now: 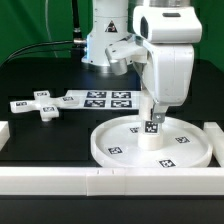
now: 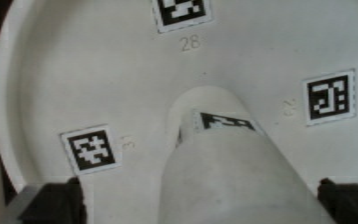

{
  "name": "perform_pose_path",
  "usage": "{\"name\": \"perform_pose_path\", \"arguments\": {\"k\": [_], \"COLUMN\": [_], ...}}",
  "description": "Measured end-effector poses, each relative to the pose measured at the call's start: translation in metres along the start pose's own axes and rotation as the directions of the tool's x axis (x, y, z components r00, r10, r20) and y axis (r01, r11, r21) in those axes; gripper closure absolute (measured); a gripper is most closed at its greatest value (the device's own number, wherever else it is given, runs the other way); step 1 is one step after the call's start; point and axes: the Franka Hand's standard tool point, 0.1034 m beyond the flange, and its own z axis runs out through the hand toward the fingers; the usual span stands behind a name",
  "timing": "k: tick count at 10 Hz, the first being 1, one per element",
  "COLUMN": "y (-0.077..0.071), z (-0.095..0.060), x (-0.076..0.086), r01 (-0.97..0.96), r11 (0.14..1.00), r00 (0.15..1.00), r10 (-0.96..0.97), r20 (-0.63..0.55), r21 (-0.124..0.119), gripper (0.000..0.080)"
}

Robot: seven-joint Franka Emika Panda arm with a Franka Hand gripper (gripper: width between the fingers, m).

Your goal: Assemble round table

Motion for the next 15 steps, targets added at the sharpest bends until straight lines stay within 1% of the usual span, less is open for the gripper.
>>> {"name": "perform_pose_path", "arguments": {"k": [1, 2, 3, 4, 5, 8, 9, 11, 13, 15], "y": [-0.0003, -0.0004, -0.0005, -0.0006, -0.0007, -0.0007, -0.0008, -0.0023, -0.0036, -0.0038], "z": [0.0003, 0.0004, 0.0005, 0.0007, 0.0009, 0.0009, 0.0009, 0.0011, 0.0012, 0.0012], "x": [-0.0013, -0.0016, -0.0019, -0.0024, -0.0027, -0.0031, -0.0031, -0.003, -0.0036, -0.003], "r01": [0.07, 0.081, 0.079, 0.077, 0.077, 0.055, 0.015, -0.217, -0.401, -0.513], "r11": [0.998, 0.997, 0.997, 0.997, 0.997, 0.999, 1.0, 0.976, 0.916, 0.858], "r00": [0.998, 0.997, 0.997, 0.997, 0.997, 0.998, 1.0, 0.976, 0.916, 0.858], "r10": [-0.07, -0.081, -0.079, -0.077, -0.077, -0.055, -0.015, 0.217, 0.401, 0.513], "r20": [0.009, 0.012, 0.012, 0.012, 0.012, 0.012, 0.012, 0.011, 0.007, 0.007], "r21": [0.001, 0.001, 0.001, 0.001, 0.002, 0.001, 0.001, 0.003, 0.013, 0.013], "gripper": [0.015, 0.015, 0.0251, 0.0251, 0.0393, 0.0393, 0.0393, 0.0393, 0.0392, 0.0392]}}
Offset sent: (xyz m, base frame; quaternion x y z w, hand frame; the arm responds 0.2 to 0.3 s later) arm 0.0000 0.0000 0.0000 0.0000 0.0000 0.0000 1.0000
